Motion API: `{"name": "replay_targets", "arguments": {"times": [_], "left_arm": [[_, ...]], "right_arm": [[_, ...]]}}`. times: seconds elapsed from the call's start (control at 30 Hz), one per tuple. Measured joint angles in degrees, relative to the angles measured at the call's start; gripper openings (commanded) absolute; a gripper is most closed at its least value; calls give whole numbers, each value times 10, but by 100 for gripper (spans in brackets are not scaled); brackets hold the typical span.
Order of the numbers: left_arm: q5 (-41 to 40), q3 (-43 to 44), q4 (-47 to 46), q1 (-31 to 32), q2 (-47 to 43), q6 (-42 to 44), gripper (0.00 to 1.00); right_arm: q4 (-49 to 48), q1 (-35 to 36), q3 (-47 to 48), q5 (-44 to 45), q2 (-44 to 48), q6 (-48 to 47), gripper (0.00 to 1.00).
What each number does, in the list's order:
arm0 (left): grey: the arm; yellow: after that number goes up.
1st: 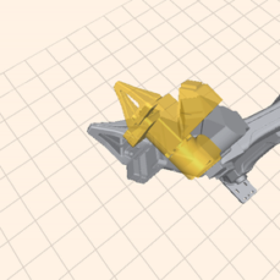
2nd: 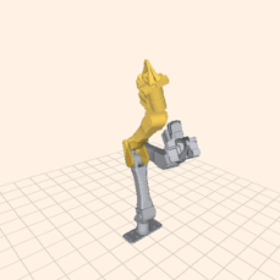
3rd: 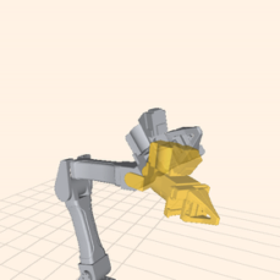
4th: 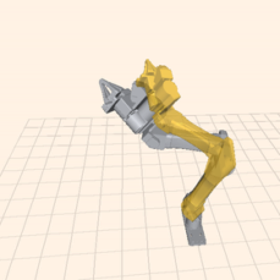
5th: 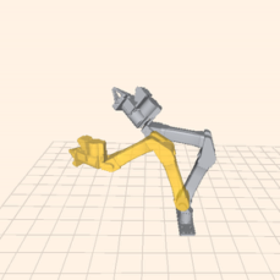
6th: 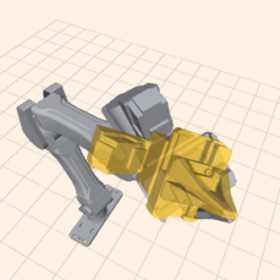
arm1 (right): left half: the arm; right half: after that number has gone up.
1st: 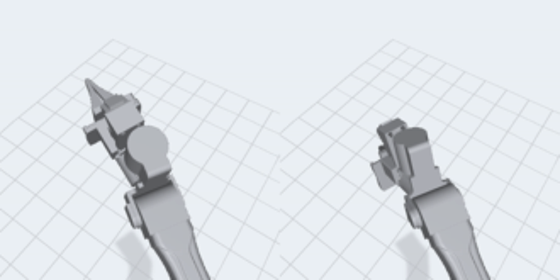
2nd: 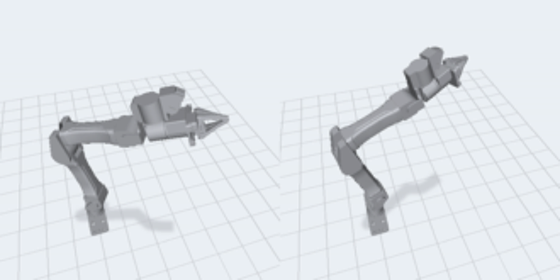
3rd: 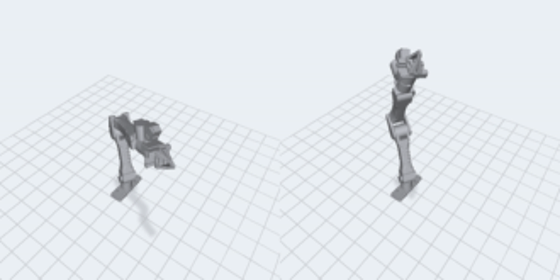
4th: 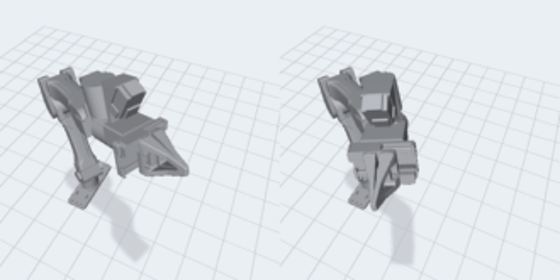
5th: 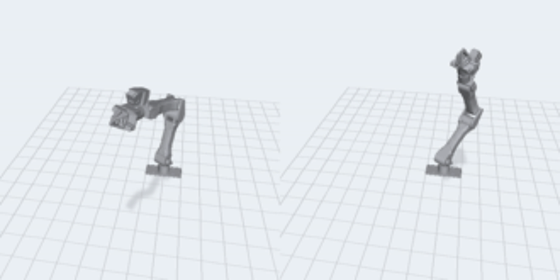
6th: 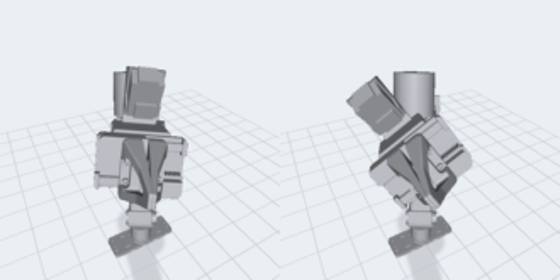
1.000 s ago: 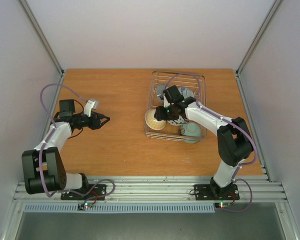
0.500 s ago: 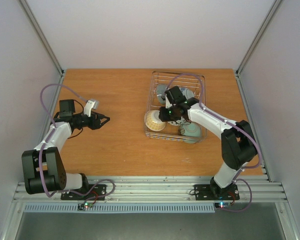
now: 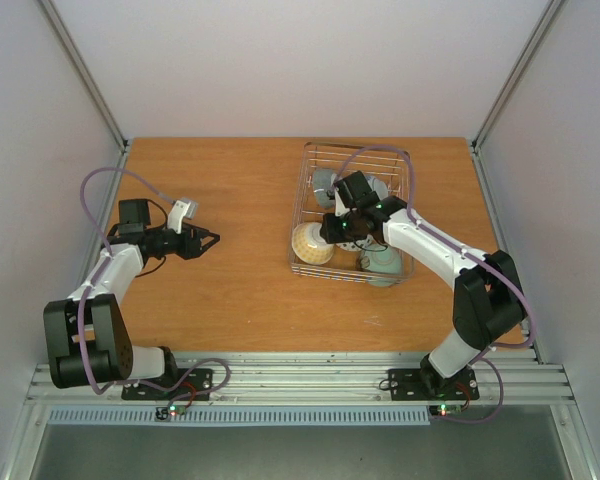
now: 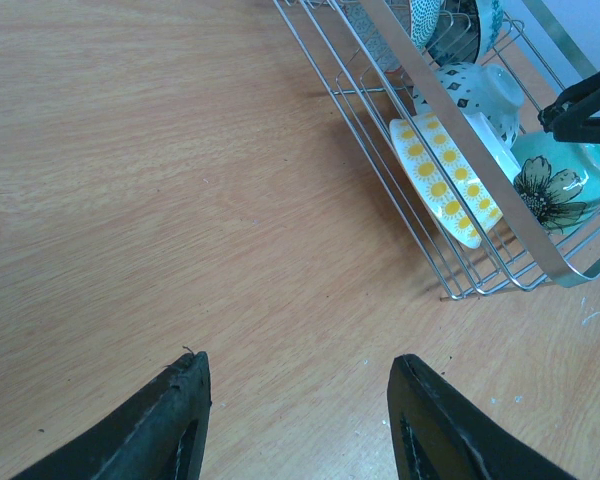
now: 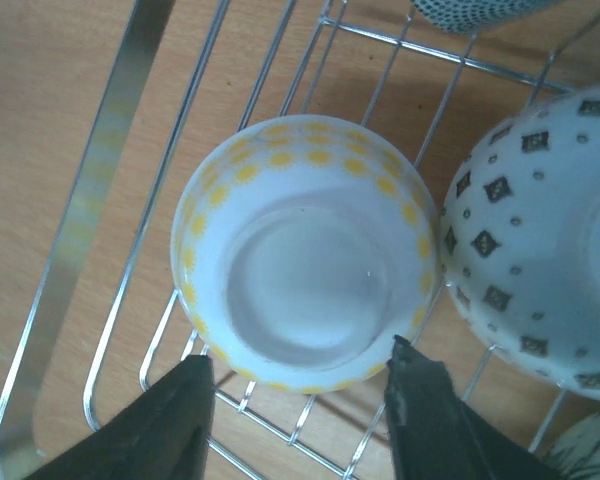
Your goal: Load the bowls into the dish rack
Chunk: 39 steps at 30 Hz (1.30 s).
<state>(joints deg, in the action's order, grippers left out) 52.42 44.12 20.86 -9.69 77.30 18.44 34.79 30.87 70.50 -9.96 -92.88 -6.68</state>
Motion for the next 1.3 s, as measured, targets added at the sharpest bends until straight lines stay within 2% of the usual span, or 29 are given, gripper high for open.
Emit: {"name": "replay_targets", "arguments": {"times": [0.07,0.13,0.37,0.53,0.83,0.97,1.07,1.3], "left_arm": [[0,0,0,0,0,0,49],[0,0,0,0,0,0,49],[0,0,0,0,0,0,49],[0,0,1,0,0,0,49],[0,0,1,0,0,0,49],[0,0,1,0,0,0,49],[0,0,1,0,2,0,49],[0,0,1,0,12,0,50]], "right_arm": [[0,0,-2,-2,0,4,73],[-2,0,-6,-7,0,2,79],[-10,0,-21,-17,0,8,92],[-33,0,-23,-28,-2,13,95],[-46,0,5,-33,-73,15,96],[-42,0,20,-21,-87,14,93],[-37,1,26,-9,-91,14,89],[-33,3,33,10,-91,13,72]]}}
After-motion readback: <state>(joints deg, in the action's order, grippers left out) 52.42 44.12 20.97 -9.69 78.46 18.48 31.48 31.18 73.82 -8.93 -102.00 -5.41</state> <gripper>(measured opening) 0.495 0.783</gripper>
